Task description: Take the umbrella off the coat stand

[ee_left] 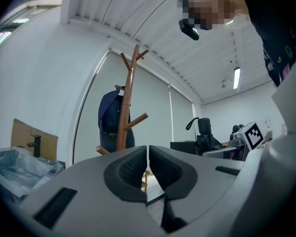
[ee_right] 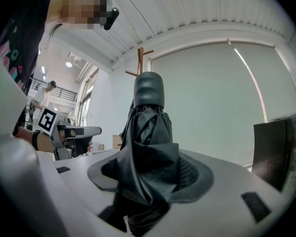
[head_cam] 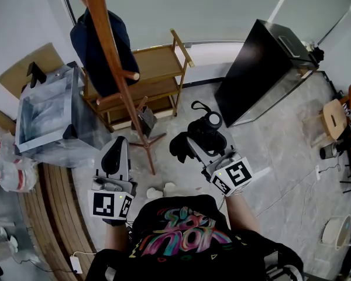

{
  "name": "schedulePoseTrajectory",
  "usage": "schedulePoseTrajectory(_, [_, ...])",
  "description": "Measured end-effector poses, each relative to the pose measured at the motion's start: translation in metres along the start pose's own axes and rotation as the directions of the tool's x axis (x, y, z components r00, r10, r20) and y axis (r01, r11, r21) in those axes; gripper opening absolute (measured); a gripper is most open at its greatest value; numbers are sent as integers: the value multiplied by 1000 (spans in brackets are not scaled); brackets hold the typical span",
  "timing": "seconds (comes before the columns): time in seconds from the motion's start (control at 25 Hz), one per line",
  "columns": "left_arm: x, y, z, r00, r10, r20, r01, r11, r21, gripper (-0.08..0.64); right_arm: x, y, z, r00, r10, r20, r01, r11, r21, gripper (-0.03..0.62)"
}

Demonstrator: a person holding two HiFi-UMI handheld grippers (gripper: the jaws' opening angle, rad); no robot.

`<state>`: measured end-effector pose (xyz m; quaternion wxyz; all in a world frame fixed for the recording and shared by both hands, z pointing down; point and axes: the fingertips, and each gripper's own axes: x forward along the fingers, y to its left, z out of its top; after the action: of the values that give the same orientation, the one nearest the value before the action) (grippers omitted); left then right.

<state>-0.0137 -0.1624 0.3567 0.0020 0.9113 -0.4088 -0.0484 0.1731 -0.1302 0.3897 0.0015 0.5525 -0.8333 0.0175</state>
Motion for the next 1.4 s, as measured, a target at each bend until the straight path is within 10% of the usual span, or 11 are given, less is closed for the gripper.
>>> schedulePoseTrajectory(1.4, [11,10,-8,1000,7,-11,-7,1000,0,34,-26,-29,-1,993,-115,7,115,993,22,267])
